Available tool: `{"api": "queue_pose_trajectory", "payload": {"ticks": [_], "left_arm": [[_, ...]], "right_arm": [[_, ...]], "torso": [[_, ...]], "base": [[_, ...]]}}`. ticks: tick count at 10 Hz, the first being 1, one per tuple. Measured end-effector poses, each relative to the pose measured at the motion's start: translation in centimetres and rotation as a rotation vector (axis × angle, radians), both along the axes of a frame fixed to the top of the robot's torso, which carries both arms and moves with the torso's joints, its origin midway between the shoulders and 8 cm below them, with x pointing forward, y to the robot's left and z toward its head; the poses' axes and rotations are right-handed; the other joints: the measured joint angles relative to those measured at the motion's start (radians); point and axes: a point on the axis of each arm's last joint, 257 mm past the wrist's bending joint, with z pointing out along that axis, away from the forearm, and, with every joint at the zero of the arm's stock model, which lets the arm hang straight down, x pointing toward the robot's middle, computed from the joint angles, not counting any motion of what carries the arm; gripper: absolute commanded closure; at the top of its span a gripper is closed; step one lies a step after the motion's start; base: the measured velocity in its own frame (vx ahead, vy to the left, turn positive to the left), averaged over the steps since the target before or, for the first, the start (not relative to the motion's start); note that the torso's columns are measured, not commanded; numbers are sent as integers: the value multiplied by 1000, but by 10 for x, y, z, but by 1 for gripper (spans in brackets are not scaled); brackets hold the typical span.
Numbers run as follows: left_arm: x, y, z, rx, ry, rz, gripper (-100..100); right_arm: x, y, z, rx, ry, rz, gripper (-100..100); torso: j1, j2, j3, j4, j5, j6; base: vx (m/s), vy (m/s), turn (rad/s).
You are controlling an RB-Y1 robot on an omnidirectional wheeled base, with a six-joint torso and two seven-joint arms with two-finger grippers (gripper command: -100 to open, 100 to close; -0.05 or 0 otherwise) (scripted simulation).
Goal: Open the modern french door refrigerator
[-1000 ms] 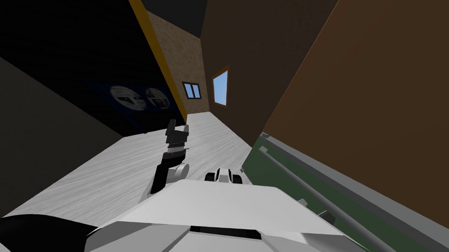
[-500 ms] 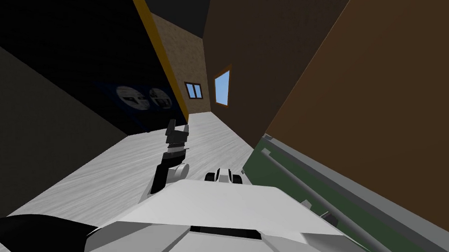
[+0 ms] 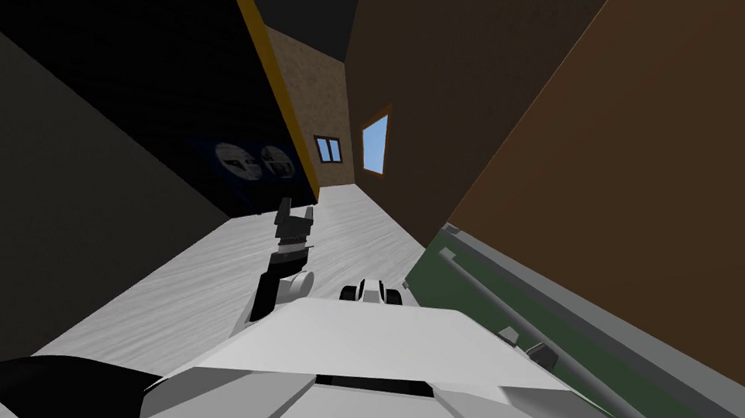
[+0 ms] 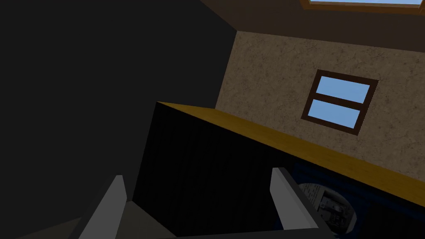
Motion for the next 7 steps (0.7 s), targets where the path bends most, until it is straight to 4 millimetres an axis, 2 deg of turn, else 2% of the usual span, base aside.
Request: {"api": "queue_pose_trajectory", "payload": {"ticks": [3, 7], "left_arm": [[0, 0, 0, 0, 0, 0, 0], [0, 0, 0, 0, 0, 0, 0]], "right_arm": [[18, -31, 6, -8, 7, -76, -100], [36, -60, 12, -5, 3, -157, -100]], "torso": [[-1, -6, -3, -1, 0, 0], [-2, -9, -6, -2, 1, -3]], "base": [[-227, 43, 250], [-121, 25, 135]]}}
